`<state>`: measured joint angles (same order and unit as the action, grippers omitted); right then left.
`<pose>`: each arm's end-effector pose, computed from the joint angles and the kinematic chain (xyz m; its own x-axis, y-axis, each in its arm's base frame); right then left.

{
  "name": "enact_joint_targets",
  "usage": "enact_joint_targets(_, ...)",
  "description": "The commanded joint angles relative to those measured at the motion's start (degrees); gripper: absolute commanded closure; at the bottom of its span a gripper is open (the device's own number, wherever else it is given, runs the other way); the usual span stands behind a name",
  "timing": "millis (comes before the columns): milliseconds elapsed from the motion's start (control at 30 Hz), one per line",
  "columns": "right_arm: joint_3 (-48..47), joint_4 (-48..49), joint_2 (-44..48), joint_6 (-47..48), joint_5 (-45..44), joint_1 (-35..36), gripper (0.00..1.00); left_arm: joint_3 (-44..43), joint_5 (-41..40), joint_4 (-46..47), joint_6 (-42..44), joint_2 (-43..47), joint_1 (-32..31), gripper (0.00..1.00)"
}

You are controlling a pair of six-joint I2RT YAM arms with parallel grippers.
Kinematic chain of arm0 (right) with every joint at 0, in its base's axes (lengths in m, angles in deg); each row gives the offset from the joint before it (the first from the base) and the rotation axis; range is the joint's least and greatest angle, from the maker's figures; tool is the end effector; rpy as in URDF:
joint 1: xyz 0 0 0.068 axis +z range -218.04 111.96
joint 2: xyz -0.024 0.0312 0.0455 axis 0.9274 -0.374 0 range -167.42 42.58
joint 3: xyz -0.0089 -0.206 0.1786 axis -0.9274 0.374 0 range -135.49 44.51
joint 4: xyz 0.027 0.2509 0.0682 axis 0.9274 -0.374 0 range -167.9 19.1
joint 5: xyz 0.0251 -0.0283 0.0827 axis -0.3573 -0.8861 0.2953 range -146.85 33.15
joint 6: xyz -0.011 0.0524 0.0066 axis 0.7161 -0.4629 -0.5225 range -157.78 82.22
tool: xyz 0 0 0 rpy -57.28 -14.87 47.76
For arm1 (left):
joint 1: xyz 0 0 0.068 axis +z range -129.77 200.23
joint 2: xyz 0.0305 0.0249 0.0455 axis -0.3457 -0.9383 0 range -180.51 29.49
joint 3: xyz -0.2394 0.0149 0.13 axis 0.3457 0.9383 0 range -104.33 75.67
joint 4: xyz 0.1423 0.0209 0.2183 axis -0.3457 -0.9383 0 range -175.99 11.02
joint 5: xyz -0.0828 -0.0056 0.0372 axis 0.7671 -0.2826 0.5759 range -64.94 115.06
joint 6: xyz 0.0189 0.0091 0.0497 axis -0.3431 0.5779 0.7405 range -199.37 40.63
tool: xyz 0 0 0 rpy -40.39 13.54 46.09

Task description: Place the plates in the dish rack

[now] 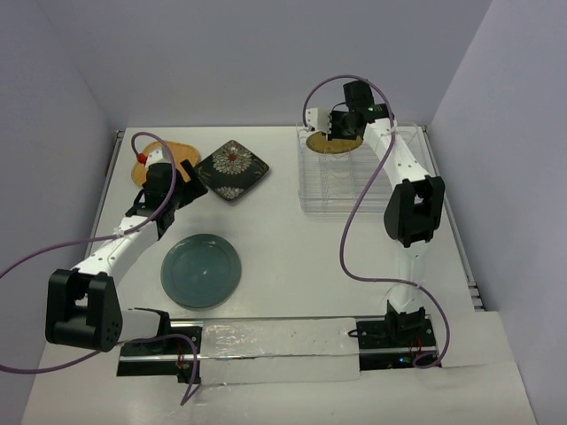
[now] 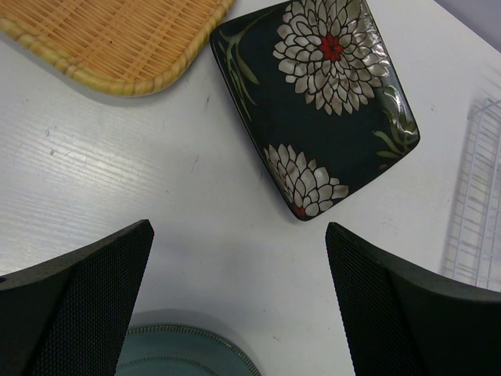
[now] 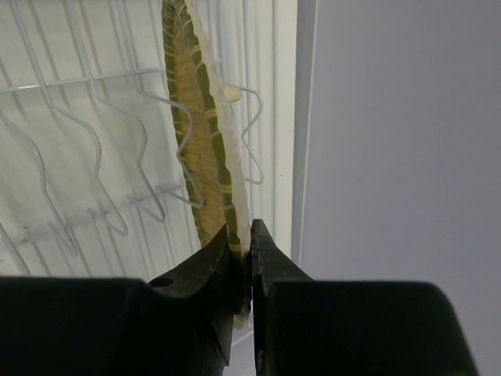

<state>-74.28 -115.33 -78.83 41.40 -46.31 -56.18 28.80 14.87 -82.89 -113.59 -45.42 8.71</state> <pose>0.4676 0.1049 0.3077 0.1837 -0.9481 -0.2595 -0.7645 0.0281 -0.6440 0.2837 -0.0513 0.2485 -0.4564 -0.4718 -0.7544 -0.2508 0.8817 -0.3997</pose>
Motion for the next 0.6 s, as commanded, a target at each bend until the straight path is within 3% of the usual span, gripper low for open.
enact_joint_targets(0, 0.3, 5.8, -1.7, -2.0, 1.3, -0.1, 0.79, -2.1, 0.0, 0.7, 0.1, 1.2, 0.3, 0.01)
enact_joint_targets(200, 0.4, 7.5, -2.2, -2.9, 0.8, -0.3, 0.65, -2.0, 0.1, -0.1, -0.1, 1.5, 0.3, 0.01)
enact_joint_targets(267, 0.1, 7.8, -1.7, -3.2, 0.7, -0.3, 0.52, -2.1, -0.2, -0.7, -0.3, 1.8, 0.3, 0.01)
enact_joint_targets(367, -0.8, 8.7, -0.4, -4.4, 1.1, -0.3, 0.44, -1.6, -0.5, -1.3, -1.1, 2.9, 0.4, 0.01)
enact_joint_targets(433, -2.3, 9.9, 1.1, -6.6, 2.1, -0.3, 0.32, -1.2, -1.2, -2.3, -1.8, 4.2, 0.3, 0.01)
enact_joint_targets(567, -5.0, 13.4, 3.6, -12.6, 3.0, -0.3, 0.18, -0.3, -2.0, -4.2, -4.1, 6.2, 0.3, 0.01)
